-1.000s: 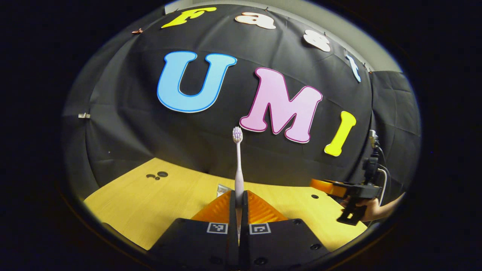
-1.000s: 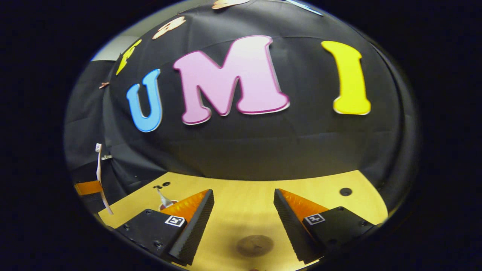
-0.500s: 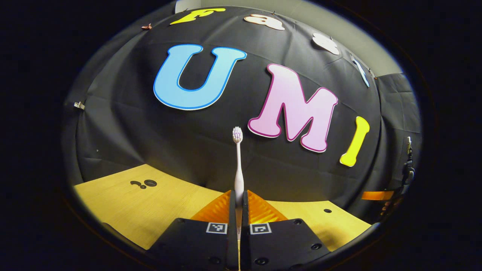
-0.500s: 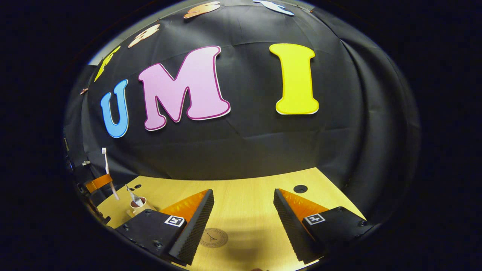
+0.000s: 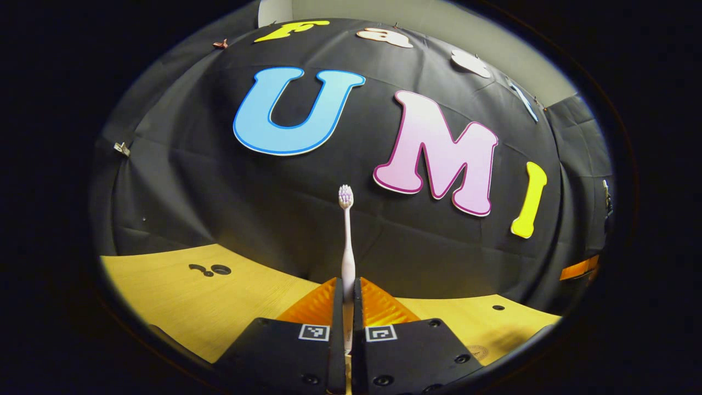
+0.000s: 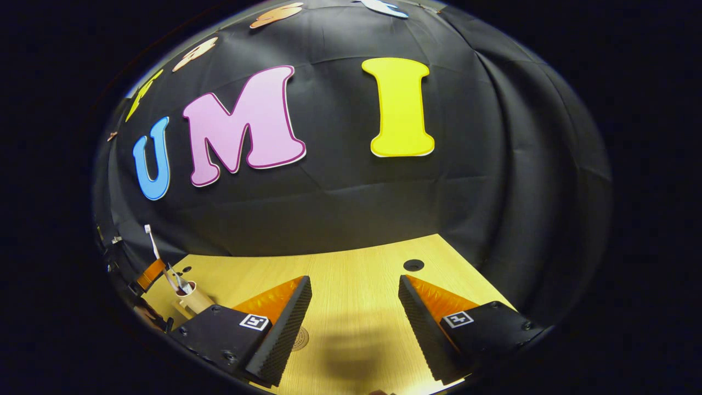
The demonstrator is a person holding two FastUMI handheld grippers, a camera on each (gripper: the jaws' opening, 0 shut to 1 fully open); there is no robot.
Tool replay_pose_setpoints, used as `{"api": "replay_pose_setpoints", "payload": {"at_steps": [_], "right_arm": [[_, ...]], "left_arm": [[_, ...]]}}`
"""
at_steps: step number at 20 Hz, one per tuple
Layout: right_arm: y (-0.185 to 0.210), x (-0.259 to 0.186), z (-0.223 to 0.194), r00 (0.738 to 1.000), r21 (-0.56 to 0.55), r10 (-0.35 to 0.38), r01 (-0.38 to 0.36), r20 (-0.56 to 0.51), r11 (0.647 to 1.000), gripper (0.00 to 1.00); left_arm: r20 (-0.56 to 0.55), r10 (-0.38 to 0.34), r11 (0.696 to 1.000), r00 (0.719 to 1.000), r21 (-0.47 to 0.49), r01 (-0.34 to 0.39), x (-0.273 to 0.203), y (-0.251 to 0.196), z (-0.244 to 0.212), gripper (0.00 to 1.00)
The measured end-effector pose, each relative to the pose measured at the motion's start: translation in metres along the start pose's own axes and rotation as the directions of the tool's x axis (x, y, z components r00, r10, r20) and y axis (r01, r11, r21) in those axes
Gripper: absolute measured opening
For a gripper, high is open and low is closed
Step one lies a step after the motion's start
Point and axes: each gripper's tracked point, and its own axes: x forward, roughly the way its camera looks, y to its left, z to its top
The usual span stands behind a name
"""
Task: Put the toothbrush and toothpaste on the desktop into the cup, then pick up the cup and place it on the coaster on the desktop.
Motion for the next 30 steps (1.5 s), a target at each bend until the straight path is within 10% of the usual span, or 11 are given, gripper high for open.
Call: {"api": "replay_pose_setpoints", "payload": {"at_steps": [9,16,21,30], "right_arm": [[0.023,-0.002,-0.017,0.998,-0.034,0.042,-0.043,-0.039,0.999,0.98],[0.005,-0.006,-0.015,0.999,-0.016,0.013,-0.014,-0.043,1.0,0.98],[-0.013,-0.013,-0.016,0.998,-0.005,-0.032,0.032,-0.059,0.999,0.98],[-0.018,-0.042,-0.039,0.993,0.043,-0.048,0.053,-0.108,0.998,0.98]], "left_arm": [[-0.058,-0.023,0.998,0.998,0.051,0.025,-0.005,0.0,-0.034,0.16],[-0.234,-0.031,0.983,0.972,0.17,0.072,-0.027,-0.003,-0.047,0.97],[-0.381,-0.031,0.985,0.924,0.147,0.093,-0.039,-0.007,-0.042,0.98],[-0.667,0.033,0.983,0.745,0.158,0.097,-0.05,0.0,-0.066,0.97]]}}
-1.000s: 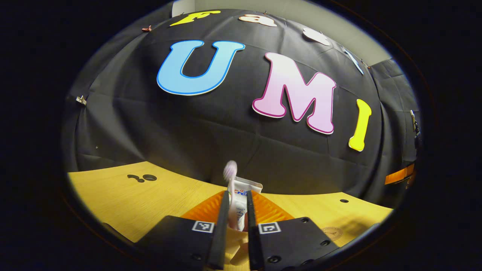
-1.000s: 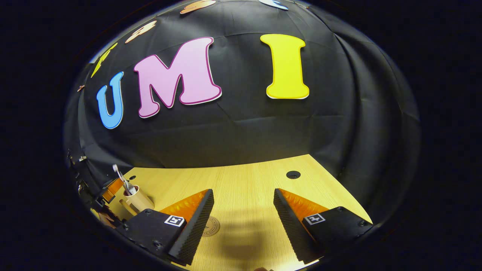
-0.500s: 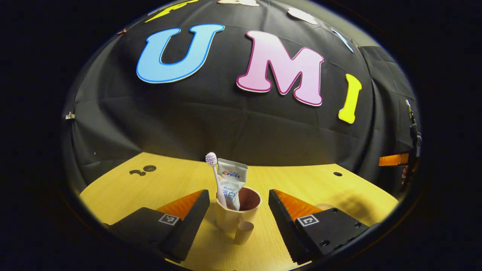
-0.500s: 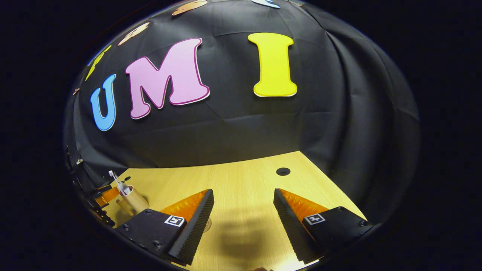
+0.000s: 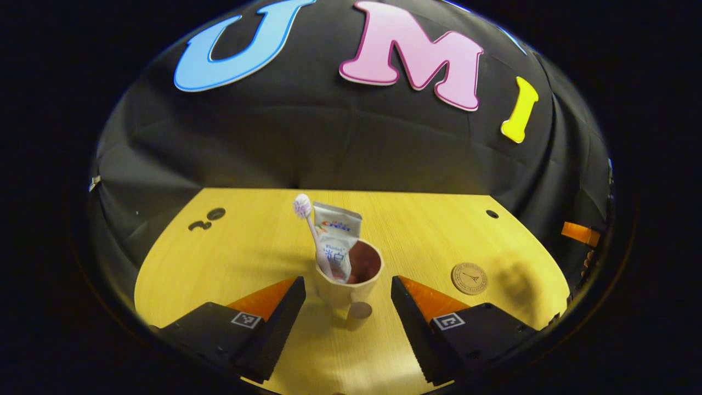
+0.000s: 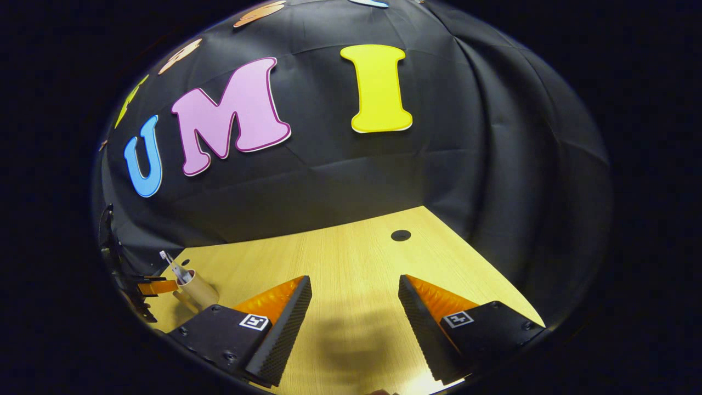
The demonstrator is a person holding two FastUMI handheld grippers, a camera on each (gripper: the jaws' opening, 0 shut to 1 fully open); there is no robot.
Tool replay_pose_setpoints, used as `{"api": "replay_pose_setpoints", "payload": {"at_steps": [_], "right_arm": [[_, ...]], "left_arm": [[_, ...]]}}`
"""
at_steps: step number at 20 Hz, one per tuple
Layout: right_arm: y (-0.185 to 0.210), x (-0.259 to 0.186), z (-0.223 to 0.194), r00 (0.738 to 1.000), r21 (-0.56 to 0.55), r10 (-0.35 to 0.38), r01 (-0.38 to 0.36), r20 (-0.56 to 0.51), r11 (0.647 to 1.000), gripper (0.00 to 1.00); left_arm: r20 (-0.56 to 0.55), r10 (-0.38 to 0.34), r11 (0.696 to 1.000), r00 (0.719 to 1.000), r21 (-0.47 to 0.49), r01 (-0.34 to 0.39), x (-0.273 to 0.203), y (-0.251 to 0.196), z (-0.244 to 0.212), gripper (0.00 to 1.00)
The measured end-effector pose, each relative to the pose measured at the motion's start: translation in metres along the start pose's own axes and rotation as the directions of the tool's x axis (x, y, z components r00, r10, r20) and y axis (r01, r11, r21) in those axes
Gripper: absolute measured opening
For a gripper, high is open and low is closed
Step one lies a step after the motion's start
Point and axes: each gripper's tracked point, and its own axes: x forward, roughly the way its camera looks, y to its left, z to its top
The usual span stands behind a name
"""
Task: Put the toothbrush and toothpaste on the desktop into the cup, then pick up the cup and place it on the coaster on the desktop.
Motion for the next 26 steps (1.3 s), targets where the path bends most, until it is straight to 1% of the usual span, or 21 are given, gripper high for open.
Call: {"api": "replay_pose_setpoints", "payload": {"at_steps": [3,5,8,10,12,15,17,18,21,23,24,25,26], "right_arm": [[0.007,-0.011,-0.018,0.999,0.031,0.011,-0.01,-0.038,0.999,0.98],[0.01,-0.017,-0.028,0.999,0.058,0.011,-0.008,-0.052,0.998,0.98],[0.01,-0.025,-0.045,0.996,0.103,0.013,-0.004,-0.087,0.995,0.98],[0.007,-0.033,-0.053,0.994,0.119,0.011,0.003,-0.11,0.993,0.98],[-0.005,-0.032,-0.069,0.991,0.125,-0.007,0.024,-0.13,0.992,0.98],[-0.013,-0.037,-0.077,0.989,0.155,-0.027,0.05,-0.146,0.987,0.98],[-0.018,-0.041,-0.083,0.986,0.165,-0.035,0.062,-0.161,0.984,0.98],[-0.022,-0.045,-0.085,0.986,0.167,-0.041,0.068,-0.162,0.984,0.98],[-0.026,-0.048,-0.084,0.986,0.175,-0.054,0.082,-0.159,0.981,0.98],[-0.028,-0.051,-0.084,0.986,0.172,-0.062,0.089,-0.156,0.981,0.98],[-0.029,-0.052,-0.087,0.985,0.169,-0.068,0.095,-0.158,0.981,0.98],[-0.031,-0.054,-0.089,0.984,0.164,-0.078,0.105,-0.161,0.981,0.98],[-0.032,-0.055,-0.091,0.983,0.16,-0.085,0.111,-0.165,0.981,0.98]], "left_arm": [[-0.123,0.041,0.999,0.992,-0.026,-0.044,0.011,0.009,-0.014,0.98],[-0.192,0.036,0.999,0.981,-0.031,-0.043,0.016,0.006,-0.023,0.98],[-0.286,0.027,1.0,0.958,-0.007,-0.03,0.023,0.001,-0.037,0.98],[-0.333,0.038,0.999,0.942,0.022,-0.033,0.028,0.001,-0.041,0.98],[-0.363,0.06,0.998,0.93,0.049,-0.046,0.034,0.006,-0.041,0.98],[-0.411,0.059,0.998,0.91,0.051,-0.042,0.039,0.004,-0.04,0.97],[-0.446,0.055,0.998,0.893,0.052,-0.035,0.046,0.002,-0.041,0.94],[-0.464,0.053,0.998,0.884,0.057,-0.03,0.048,0.0,-0.041,0.9],[-0.496,0.054,0.996,0.867,0.084,-0.014,0.052,-0.001,-0.043,0.85],[-0.519,0.068,0.994,0.852,0.11,-0.013,0.052,0.005,-0.044,0.78],[-0.529,0.068,0.993,0.846,0.114,-0.008,0.052,0.005,-0.045,0.71],[-0.54,0.066,0.994,0.839,0.11,-0.007,0.053,0.006,-0.047,0.7],[-0.55,0.063,0.995,0.833,0.101,-0.008,0.052,0.005,-0.05,0.66]]}}
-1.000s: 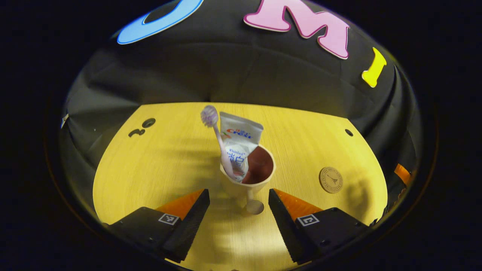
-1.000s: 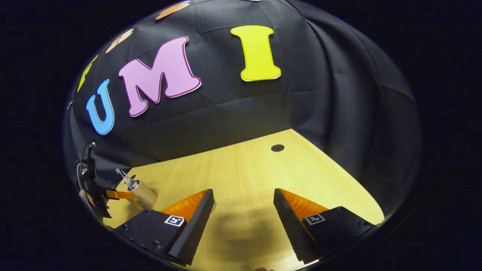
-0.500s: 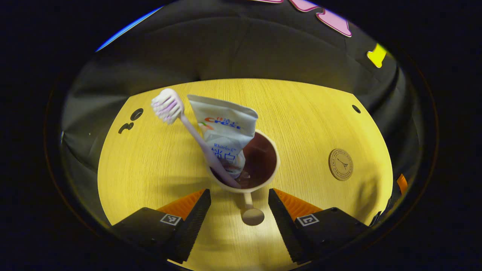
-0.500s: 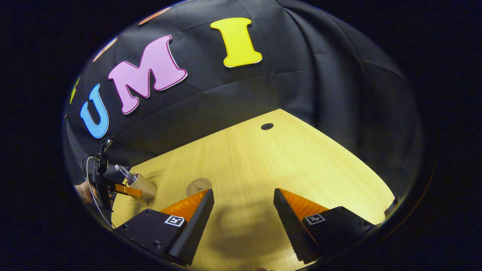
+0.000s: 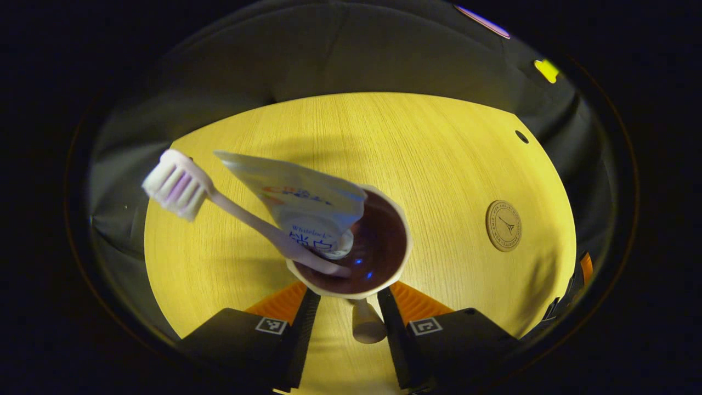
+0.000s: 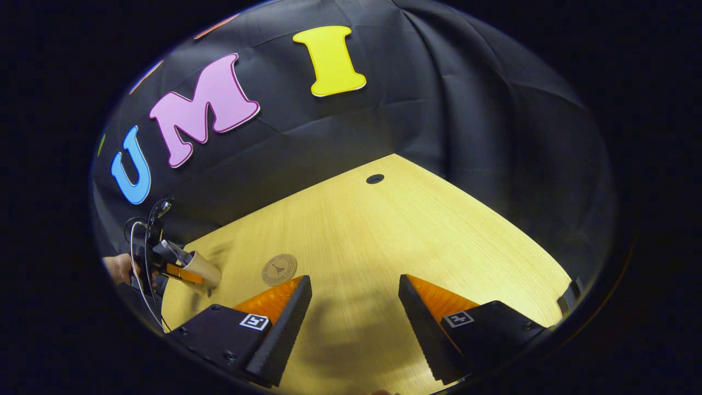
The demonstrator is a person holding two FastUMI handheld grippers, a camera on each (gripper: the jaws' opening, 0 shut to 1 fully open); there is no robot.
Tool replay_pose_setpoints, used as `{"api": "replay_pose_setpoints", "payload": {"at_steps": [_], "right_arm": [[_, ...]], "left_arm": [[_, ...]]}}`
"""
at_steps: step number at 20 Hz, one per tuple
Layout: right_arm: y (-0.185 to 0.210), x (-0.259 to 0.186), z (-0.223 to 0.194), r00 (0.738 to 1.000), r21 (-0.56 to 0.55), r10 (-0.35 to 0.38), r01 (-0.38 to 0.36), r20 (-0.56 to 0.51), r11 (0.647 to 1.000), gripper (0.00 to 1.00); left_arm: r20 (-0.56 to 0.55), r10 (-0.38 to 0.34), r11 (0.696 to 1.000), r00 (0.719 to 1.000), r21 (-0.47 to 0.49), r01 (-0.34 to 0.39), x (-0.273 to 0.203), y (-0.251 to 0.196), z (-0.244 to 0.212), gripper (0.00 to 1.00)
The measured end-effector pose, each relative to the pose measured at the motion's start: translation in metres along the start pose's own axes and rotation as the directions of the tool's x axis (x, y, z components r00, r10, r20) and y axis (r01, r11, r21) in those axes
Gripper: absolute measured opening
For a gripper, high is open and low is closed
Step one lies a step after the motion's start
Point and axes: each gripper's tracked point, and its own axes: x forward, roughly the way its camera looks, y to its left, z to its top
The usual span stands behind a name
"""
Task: Put the toothbrush and toothpaste on the desktop into the cup, then pick up the cup and place it on the coaster on the desktop.
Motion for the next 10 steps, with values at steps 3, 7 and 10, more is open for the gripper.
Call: {"api": "replay_pose_setpoints", "payload": {"at_steps": [3,7,10], "right_arm": [[0.002,-0.005,-0.011,1.0,-0.001,0.004,-0.004,-0.02,1.0,0.98],[0.003,-0.01,-0.019,0.999,-0.008,0.008,-0.008,-0.034,1.0,0.98],[0.002,-0.013,-0.018,0.999,-0.006,0.006,-0.007,-0.035,1.0,0.98]], "left_arm": [[-0.04,0.001,0.999,0.999,-0.032,-0.002,0.003,0.0,-0.008,0.46],[-0.036,-0.006,1.0,0.999,-0.021,0.005,0.004,-0.002,-0.007,0.31],[-0.023,-0.01,1.0,1.0,-0.027,0.01,0.004,-0.001,-0.007,0.28]]}}
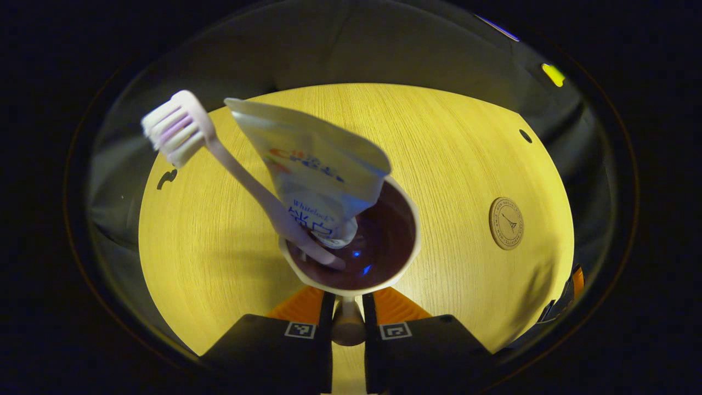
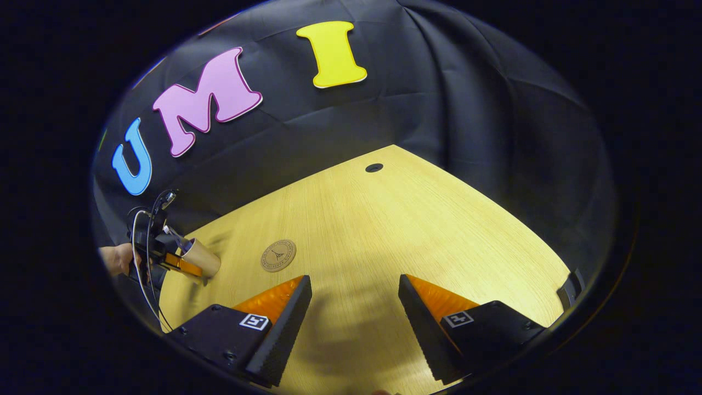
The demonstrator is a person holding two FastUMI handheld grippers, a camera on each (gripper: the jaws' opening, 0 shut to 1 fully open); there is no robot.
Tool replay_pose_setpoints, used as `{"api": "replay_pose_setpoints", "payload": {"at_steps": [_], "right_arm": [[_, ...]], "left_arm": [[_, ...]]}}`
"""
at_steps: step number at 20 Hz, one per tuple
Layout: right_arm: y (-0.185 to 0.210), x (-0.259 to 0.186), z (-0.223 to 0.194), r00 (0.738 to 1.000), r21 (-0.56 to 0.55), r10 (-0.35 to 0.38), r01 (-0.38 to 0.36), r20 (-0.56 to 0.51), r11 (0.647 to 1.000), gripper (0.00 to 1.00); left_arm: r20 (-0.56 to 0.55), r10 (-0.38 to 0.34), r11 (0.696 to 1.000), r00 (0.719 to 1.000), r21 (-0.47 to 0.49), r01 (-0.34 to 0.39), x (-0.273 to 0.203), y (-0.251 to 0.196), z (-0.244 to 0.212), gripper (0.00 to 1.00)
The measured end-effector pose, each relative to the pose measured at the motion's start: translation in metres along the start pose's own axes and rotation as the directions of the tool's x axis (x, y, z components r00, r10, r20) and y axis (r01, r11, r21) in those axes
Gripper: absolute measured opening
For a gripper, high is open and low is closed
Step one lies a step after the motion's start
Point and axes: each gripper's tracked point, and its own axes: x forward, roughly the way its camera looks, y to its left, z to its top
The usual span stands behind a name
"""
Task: Put the toothbrush and toothpaste on the desktop into the cup, then pick up the cup and place it on the coaster on the desktop.
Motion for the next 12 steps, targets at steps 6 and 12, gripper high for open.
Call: {"api": "replay_pose_setpoints", "payload": {"at_steps": [6,12], "right_arm": [[-0.002,-0.004,0.004,1.0,-0.007,-0.003,0.003,0.013,1.0,0.98],[-0.013,-0.013,0.01,0.999,-0.016,-0.019,0.019,0.032,1.0,0.98]], "left_arm": [[0.03,-0.021,1.0,0.999,-0.003,0.021,0.001,-0.003,-0.001,0.25],[0.072,-0.068,0.995,0.995,0.073,0.063,0.001,-0.005,0.005,0.25]]}}
